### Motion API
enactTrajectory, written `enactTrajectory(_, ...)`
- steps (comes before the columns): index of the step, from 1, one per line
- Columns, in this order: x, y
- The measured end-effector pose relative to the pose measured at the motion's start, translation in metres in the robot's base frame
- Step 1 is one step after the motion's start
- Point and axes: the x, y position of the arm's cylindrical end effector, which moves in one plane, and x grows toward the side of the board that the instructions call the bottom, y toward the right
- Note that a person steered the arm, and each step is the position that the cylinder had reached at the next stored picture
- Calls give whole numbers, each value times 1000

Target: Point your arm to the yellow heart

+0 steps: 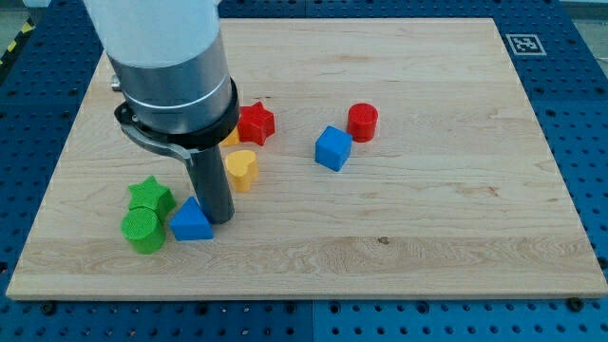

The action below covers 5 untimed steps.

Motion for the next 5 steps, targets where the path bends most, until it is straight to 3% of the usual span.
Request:
enactTrajectory(4,11,157)
enactTrajectory(5,9,172)
